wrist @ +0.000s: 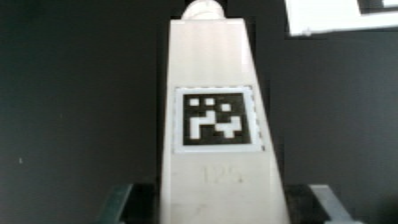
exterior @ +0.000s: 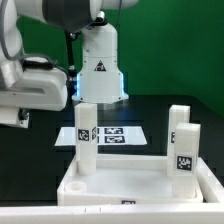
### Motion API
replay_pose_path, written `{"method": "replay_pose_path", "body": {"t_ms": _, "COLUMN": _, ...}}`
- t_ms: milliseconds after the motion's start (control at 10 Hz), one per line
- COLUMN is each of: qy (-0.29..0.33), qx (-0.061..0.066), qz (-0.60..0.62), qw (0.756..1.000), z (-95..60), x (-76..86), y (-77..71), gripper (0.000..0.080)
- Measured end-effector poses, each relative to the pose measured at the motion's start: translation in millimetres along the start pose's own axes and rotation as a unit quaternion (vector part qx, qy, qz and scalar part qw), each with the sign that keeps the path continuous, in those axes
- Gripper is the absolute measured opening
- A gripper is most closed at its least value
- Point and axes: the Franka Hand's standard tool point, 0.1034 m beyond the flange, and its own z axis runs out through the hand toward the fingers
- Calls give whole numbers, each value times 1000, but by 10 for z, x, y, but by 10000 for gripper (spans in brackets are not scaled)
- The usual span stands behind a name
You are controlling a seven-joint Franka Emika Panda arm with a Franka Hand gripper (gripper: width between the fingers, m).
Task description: Assemble desk
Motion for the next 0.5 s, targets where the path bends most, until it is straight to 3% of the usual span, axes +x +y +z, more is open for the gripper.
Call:
{"method": "replay_pose_path", "body": {"t_ms": 100, "qy": 49, "qx": 29, "qz": -4, "qw": 998, "z": -302, "x": 107, "y": -129, "gripper": 284}}
{"method": "replay_pose_path", "body": {"t_ms": 200, "qy": 128, "qx": 45, "qz": -10, "qw": 991, "z": -636, "x": 204, "y": -101, "gripper": 284}}
{"method": "replay_pose_path", "body": {"t_ms": 300, "qy": 192, "qx": 45, "qz": -2, "qw": 980, "z": -722, "x": 254, "y": -18, "gripper": 285}}
{"method": "replay_pose_path", "body": {"t_ms": 500, "qy": 258, "qx": 27, "qz": 1, "qw": 966, "z": -683, "x": 310, "y": 61, "gripper": 285}}
